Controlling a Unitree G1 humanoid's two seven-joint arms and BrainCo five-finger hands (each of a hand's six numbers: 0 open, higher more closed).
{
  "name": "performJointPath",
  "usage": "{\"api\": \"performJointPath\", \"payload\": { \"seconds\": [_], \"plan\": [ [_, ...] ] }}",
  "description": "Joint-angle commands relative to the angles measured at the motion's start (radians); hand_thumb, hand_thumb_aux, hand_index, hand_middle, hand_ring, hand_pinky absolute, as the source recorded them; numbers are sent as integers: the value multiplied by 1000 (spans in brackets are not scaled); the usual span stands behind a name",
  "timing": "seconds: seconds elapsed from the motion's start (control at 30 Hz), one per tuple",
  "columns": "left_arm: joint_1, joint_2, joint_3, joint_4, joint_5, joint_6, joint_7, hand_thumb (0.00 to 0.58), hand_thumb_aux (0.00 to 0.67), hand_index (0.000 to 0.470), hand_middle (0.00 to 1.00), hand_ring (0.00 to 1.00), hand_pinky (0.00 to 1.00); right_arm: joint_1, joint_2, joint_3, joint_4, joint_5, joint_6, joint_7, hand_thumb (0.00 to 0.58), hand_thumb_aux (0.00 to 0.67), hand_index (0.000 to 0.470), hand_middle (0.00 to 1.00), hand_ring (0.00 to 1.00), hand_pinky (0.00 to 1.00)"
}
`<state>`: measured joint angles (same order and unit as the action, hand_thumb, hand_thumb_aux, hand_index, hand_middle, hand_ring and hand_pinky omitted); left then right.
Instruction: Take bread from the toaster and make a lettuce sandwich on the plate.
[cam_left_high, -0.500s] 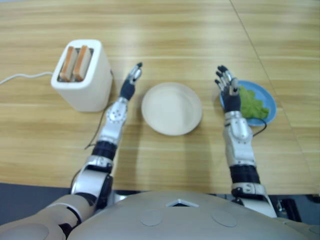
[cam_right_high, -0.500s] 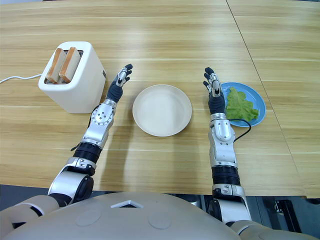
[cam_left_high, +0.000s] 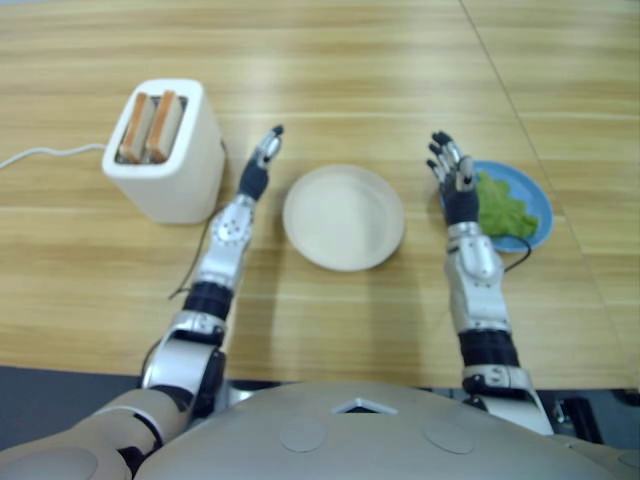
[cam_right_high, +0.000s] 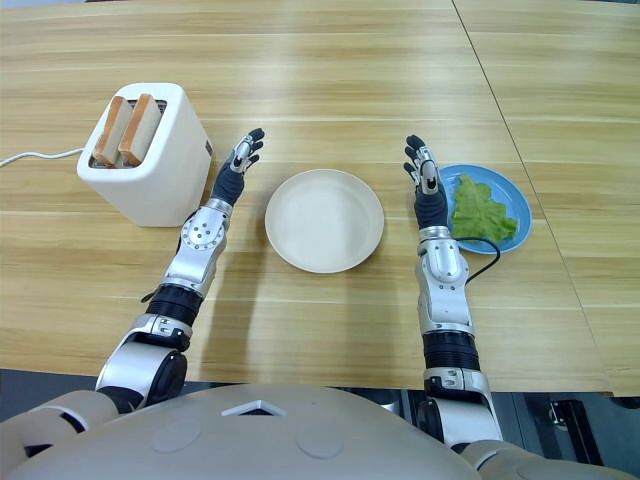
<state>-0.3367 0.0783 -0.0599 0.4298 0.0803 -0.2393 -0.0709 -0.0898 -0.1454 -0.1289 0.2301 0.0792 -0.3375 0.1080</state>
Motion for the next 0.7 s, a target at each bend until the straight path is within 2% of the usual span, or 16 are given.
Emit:
{"api": "performJointPath", "payload": {
  "seconds": [0.03,0.17,0.2,0.27,0.37,0.5,0.6,0.7],
  "plan": [
    [53,33,38,-402,-93,144,-57,0,0,0,0,0,0,2,-4,-1,27,-5,-1,4,0,0,0,0,0,0],
    [45,133,126,-815,-244,368,-111,0,0,0,0,0,0,14,-7,-1,35,-12,-10,-1,0,0,0,0,0,0],
    [38,160,148,-865,-256,405,-114,0,0,0,0,0,0,16,-6,-1,35,-13,-11,-2,0,0,0,0,0,0],
    [31,288,236,-926,-200,465,-125,0,0,0,0,0,0,22,-5,-2,37,-13,-11,-4,0,0,0,0,0,0],
    [49,470,321,-837,-21,475,-86,0,0,0,0,0,0,27,1,-5,44,-8,-13,-5,0,0,0,0,0,0],
    [120,655,286,-615,242,453,0,0,0,0,0,0,0,21,9,6,48,-14,-14,-3,0,0,0,0,0,0],
    [148,710,216,-491,390,462,57,0,0,0,0,0,0,20,8,8,42,-12,-15,0,0,0,0,0,0,0],
    [156,713,165,-428,476,477,84,0,0,0,0,0,0,18,4,7,41,-10,-14,1,0,0,0,0,0,0]
  ]
}}
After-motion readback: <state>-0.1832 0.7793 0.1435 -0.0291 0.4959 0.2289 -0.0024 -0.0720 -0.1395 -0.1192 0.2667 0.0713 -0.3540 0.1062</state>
